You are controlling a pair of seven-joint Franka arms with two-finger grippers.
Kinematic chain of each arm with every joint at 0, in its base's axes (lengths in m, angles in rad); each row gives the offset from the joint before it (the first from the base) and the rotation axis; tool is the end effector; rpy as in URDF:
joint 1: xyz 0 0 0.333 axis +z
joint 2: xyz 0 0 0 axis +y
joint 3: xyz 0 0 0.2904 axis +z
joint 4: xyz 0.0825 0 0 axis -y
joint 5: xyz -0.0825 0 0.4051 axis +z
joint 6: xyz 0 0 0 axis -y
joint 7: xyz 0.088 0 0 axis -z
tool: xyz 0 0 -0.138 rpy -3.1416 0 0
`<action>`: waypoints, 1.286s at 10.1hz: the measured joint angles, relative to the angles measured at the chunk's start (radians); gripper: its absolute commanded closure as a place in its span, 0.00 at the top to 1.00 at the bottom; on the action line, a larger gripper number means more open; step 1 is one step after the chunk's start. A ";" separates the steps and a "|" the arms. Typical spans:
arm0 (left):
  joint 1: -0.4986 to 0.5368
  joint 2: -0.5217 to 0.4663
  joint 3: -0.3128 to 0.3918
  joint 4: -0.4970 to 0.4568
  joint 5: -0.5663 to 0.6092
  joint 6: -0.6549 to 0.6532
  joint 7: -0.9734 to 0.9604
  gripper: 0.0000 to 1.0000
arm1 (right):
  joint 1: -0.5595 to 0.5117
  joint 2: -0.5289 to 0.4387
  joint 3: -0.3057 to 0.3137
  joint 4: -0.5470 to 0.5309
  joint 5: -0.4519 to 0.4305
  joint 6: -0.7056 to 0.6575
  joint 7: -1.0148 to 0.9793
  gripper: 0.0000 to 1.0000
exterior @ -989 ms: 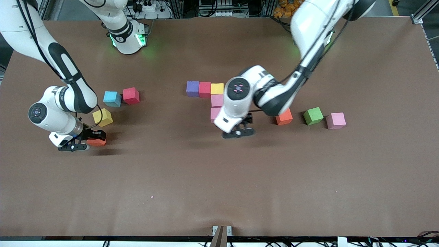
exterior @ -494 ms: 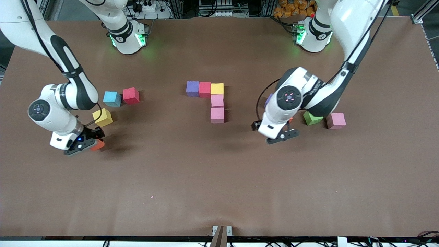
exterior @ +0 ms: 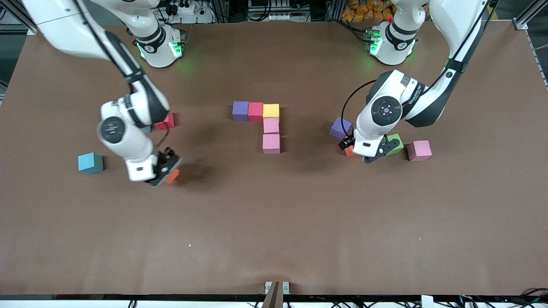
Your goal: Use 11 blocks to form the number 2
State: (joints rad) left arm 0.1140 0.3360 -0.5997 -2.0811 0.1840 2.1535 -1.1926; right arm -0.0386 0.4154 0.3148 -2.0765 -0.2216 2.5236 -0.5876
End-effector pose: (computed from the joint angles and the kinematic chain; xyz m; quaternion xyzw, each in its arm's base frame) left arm 0.4983 -0.2592 0.2067 -0.9509 -0.2927 0.0822 0.0570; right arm 0.5756 0.1669 0.1697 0.8742 0.4846 0.0292 0.0090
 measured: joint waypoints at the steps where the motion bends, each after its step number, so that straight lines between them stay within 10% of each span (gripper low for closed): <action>1: 0.000 -0.002 -0.001 -0.030 -0.002 0.033 -0.084 1.00 | 0.051 0.000 0.002 0.000 0.000 0.012 -0.006 0.44; 13: 0.002 -0.047 -0.085 -0.310 -0.003 0.386 -0.635 1.00 | 0.364 0.113 0.006 0.103 0.000 0.046 -0.048 0.42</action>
State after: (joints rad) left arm 0.1156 0.2890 -0.6848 -2.3910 0.1807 2.5398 -1.8277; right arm 0.3256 0.5282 0.3209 -1.9738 -0.2214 2.5697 -0.6354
